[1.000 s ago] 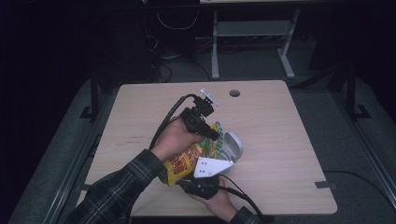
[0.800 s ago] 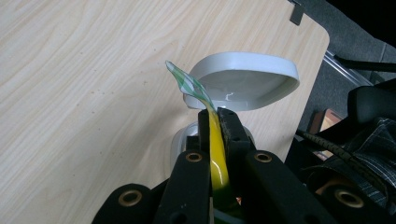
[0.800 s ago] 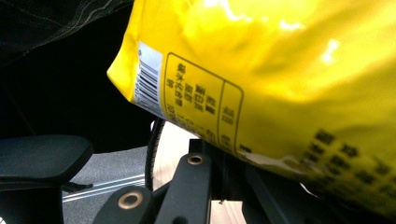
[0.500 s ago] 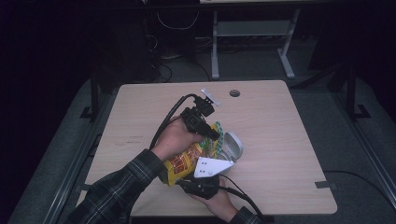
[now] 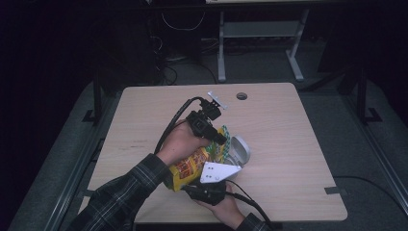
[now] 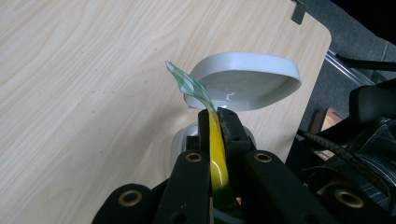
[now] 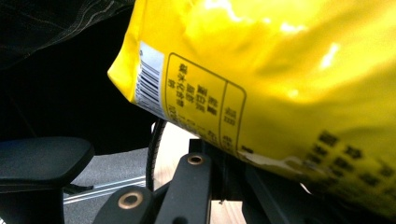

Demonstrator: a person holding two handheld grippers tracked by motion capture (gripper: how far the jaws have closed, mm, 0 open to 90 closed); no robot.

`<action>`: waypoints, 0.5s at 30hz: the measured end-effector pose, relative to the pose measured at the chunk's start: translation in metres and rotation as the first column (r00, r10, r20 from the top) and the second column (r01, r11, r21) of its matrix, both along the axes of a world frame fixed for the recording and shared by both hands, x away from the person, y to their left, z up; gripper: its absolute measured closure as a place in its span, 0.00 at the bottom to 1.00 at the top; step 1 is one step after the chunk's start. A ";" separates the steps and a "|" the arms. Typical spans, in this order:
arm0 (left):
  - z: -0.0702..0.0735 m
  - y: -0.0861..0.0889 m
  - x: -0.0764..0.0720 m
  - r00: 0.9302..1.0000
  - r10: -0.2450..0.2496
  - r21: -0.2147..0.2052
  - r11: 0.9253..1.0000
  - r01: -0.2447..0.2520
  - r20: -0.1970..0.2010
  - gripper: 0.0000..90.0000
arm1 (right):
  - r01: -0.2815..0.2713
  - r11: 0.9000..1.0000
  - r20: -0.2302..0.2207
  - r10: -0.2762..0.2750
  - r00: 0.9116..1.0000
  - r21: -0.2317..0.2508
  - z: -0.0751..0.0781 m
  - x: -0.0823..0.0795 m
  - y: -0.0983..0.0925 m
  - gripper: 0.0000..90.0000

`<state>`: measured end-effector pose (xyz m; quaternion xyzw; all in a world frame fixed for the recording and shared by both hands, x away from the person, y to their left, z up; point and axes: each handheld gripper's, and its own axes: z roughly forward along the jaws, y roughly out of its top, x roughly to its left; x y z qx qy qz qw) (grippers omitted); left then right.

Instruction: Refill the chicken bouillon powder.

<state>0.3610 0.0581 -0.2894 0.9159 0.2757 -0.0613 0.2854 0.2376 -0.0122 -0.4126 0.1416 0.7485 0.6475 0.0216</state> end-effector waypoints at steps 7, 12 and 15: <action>0.000 0.000 0.000 1.000 0.001 0.002 1.000 -0.001 -0.002 1.00 | -0.003 1.000 -0.005 0.003 1.000 0.005 0.001 0.000 0.000 1.00; 0.000 0.000 0.001 1.000 0.002 0.001 1.000 -0.002 -0.003 1.00 | -0.002 1.000 -0.004 0.002 1.000 0.004 0.001 0.000 0.000 1.00; 0.000 0.000 0.001 1.000 0.002 0.001 1.000 -0.002 -0.003 1.00 | -0.002 1.000 -0.006 0.002 1.000 0.005 0.001 0.000 0.000 1.00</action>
